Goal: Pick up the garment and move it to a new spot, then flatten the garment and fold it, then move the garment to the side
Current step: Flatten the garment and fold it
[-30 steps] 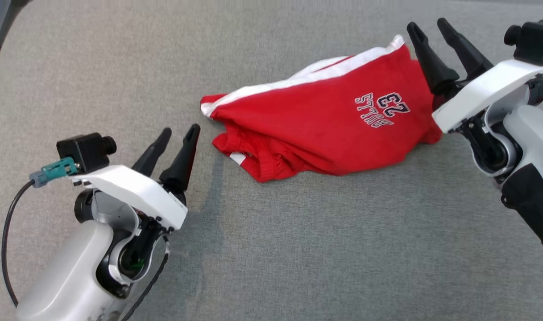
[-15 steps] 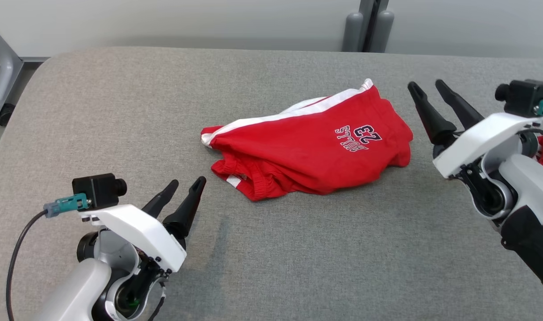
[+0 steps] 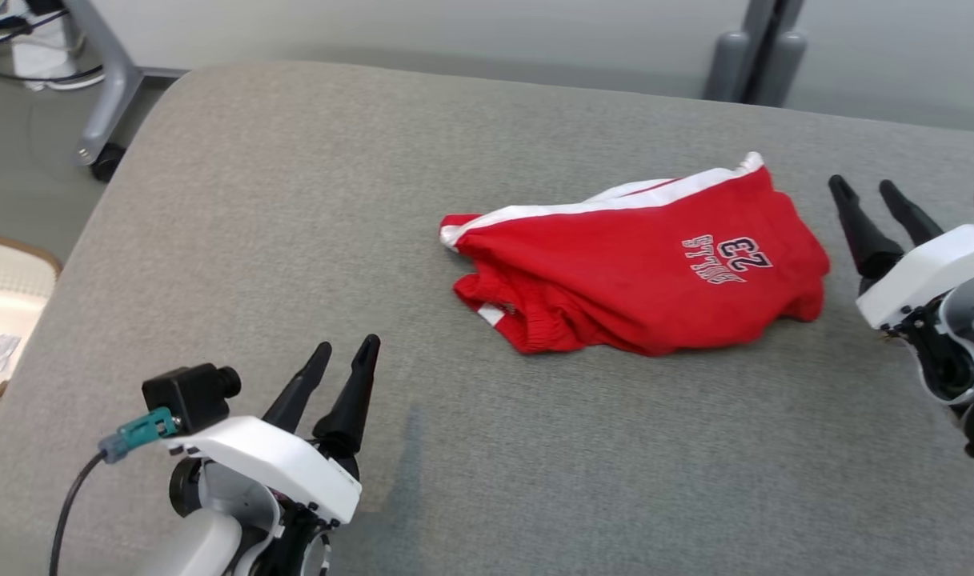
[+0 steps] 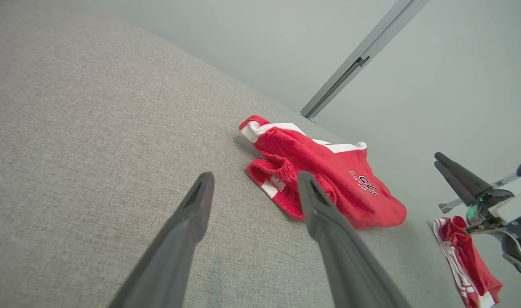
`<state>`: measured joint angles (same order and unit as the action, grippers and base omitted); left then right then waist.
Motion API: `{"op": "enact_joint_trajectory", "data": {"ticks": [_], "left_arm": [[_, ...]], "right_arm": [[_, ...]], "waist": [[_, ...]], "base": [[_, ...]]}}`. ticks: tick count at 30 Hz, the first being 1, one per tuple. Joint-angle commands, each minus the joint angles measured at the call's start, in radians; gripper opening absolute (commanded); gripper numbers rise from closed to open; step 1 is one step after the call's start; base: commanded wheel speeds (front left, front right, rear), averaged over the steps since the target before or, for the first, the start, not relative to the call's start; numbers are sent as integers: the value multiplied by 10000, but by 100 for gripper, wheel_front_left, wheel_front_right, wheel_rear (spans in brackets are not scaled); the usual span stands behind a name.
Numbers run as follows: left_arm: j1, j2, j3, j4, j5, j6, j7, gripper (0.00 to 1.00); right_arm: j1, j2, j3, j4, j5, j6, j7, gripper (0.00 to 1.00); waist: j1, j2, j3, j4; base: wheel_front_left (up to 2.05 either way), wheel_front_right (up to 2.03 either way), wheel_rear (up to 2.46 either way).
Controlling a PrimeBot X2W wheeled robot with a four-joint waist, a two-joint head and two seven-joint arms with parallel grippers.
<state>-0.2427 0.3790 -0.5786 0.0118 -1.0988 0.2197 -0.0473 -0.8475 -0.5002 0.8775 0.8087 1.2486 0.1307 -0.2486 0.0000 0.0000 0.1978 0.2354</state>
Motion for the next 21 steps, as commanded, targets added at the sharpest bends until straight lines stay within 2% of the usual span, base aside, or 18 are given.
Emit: {"op": "enact_joint_trajectory", "data": {"ticks": [1, 6, 9, 16, 21], "left_arm": [[124, -88, 18, 31, 220, -109, -337, 100], [-4, -277, -320, 33, 1113, -757, -1475, 100], [-10, -398, -417, 139, 1506, -931, -1813, 100], [326, -1266, -115, 779, 3149, -1532, -2179, 100], [671, -2005, 437, 994, 4375, -2244, -2166, 100]], "right_arm": [[-132, -151, 23, 274, 206, 2, 193, 100], [-303, -461, 67, 861, 655, 2, 804, 100], [-328, -568, 45, 1013, 891, 2, 1094, 100], [-444, -867, 14, 1540, 1526, 2, 2210, 100], [-613, -967, -198, 1999, 1994, 2, 2801, 100]], "waist": [[0, 0, 147, 483], [0, 0, 373, 1091], [0, 0, 475, 1308], [0, 0, 820, 1730], [0, 0, 1119, 1944]], "base": [[0, 0, 0], [0, 0, 0], [0, 0, 0], [0, 0, 0], [0, 0, 0]]}}
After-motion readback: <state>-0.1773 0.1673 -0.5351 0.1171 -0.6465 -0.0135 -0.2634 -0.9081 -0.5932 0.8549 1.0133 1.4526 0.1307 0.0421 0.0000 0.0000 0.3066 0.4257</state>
